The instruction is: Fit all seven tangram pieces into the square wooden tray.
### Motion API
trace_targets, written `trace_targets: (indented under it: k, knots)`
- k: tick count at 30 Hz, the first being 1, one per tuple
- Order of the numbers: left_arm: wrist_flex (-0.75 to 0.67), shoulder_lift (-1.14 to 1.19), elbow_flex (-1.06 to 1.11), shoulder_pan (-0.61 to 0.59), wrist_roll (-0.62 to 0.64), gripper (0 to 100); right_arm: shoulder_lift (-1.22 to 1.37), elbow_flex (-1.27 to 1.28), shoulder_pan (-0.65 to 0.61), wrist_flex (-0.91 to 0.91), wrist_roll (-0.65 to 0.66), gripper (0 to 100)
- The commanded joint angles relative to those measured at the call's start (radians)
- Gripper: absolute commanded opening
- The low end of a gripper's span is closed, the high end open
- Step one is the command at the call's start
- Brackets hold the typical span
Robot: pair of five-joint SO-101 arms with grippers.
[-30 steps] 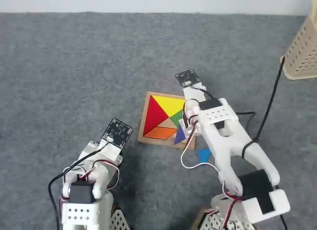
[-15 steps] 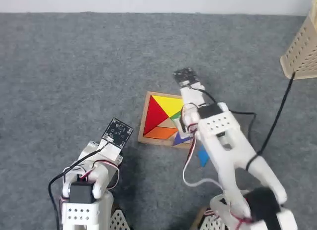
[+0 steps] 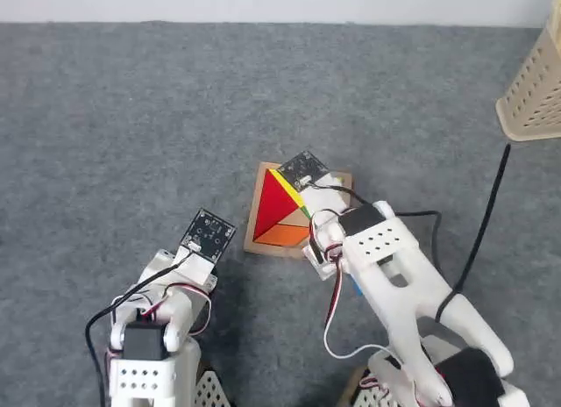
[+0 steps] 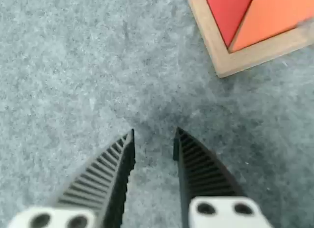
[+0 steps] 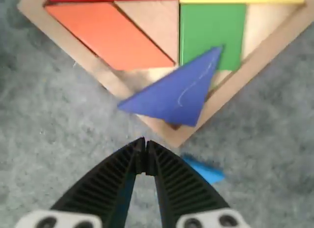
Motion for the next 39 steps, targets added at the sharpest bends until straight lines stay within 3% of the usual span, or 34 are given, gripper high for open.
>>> trace_targets:
  k: [1, 39]
  knots:
    - [0.0, -0.021, -0.013, -0.006, 0.008, 12, -0.039, -0.005, -0.007, -0.015, 0.02, 0.6]
    - [0.0, -0.021, -0.013, -0.006, 0.008, 12, 0.268, -0.261, -0.015, -0.064, -0.114, 0.6]
